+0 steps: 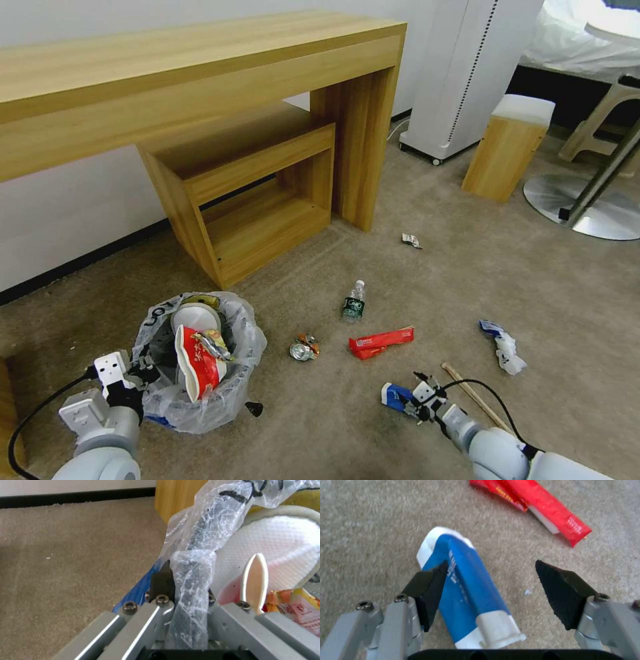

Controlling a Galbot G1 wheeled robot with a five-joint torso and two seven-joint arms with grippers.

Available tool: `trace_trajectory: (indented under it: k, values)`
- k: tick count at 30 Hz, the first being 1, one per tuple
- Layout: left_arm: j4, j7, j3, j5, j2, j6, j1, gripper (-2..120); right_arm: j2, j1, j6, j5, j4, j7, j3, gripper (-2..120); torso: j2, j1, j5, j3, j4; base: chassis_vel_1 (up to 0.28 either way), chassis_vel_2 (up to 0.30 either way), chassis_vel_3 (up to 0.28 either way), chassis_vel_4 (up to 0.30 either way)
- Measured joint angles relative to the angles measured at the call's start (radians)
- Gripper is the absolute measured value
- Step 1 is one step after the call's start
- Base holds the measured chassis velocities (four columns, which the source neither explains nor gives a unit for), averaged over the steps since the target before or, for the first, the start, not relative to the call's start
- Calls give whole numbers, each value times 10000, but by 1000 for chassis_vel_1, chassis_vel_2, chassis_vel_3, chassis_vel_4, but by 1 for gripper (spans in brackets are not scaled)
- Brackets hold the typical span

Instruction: Pick up the trash bin and place the garbage on the floor into it.

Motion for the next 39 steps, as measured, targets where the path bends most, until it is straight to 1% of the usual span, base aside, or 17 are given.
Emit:
trace_trajectory:
  k: [7, 8, 9, 11, 12, 13, 14, 16, 17, 20, 25, 28, 29, 30, 32, 36, 39]
  values:
    - [-10, 0, -10, -6, 4, -5, -23, 1, -47, -71, 9, -29, -166, 0, 46, 69, 1, 0, -1, 0, 0, 0, 0, 0, 0]
    - [-13, -1, -8, -6, 4, -7, -26, 1, -48, -101, 18, -30, -238, 9, 76, 65, 0, 0, -2, 0, 0, 0, 0, 0, 0]
    - [-13, -1, -8, -6, 4, -7, -26, 1, -48, -101, 18, -30, -238, 9, 76, 65, 0, 0, -2, 0, 0, 0, 0, 0, 0]
    - [-35, -2, 7, -6, -6, -7, -37, 1, -17, -159, 68, -46, -349, 10, 116, 57, 0, 0, -1, 0, -1, 0, 0, 0, 0]
    - [-53, -3, 21, -6, -15, -8, -43, 1, 43, -203, 94, -82, -422, 10, 156, 51, 0, 0, -1, 0, -1, 0, 0, 0, 0]
    - [-61, -3, 26, -7, -18, -8, -43, 1, 87, -214, 115, -94, -475, 8, 165, 48, 0, 0, -1, 0, -1, 0, 0, 0, 0]
    - [-61, -3, 26, -7, -18, -8, -43, 1, 87, -214, 115, -94, -475, 8, 165, 48, 0, 0, -1, 0, -1, 0, 0, 0, 0]
    - [-73, -2, 30, -4, -27, -16, -27, 1, 179, -214, 206, -148, -615, -2, 173, 38, 0, 0, -1, 0, 0, 0, 0, 0, 0]
    - [-73, -2, 30, -4, -27, -16, -27, 1, 179, -214, 206, -148, -615, -2, 173, 38, 0, 0, -1, 0, 0, 0, 0, 0, 0]
    - [-112, 21, 34, 2, -51, -37, 8, 1, 246, -207, 299, -201, -717, -42, 173, 24, 0, 0, -1, 0, 0, 0, 0, 0, 0]
    - [-116, 28, 34, 7, -59, -45, -2, 1, 256, -225, 470, -194, -734, -105, 273, 19, 0, 0, -1, 0, 0, 0, 0, 0, 0]
    - [-52, 32, 23, 14, -50, -47, -28, 1, 187, -348, 981, 74, -589, -355, 575, 13, 0, 0, 2, 0, -1, 0, 0, 0, 0]
    - [-52, 32, 23, 14, -50, -47, -28, 1, 187, -348, 981, 74, -589, -355, 575, 13, 0, 0, 2, 0, -1, 0, 0, 0, 0]
    - [-25, 32, 18, 15, -43, -47, -41, 1, 124, -412, 1213, 236, -478, -489, 720, 13, 0, 0, 0, 0, 0, 0, 0, 0, 0]
    - [32, 32, 12, 19, -25, -48, -69, 1, -44, -591, 1680, 583, -75, -779, 1156, 6, 0, 0, 0, 0, -1, 0, 0, 0, 0]
    - [69, 31, 12, 24, -15, -47, -75, 1, -166, -700, 2127, 903, 428, -1052, 1531, 4, 0, 0, -2, 0, -3, 0, 0, 0, 0]
    - [95, 30, 4, 38, 5, -45, -57, 1, -290, -457, 3058, 1328, 1254, -1759, 1857, 4, 0, 0, -2, 0, -1, 0, 0, 0, 0]
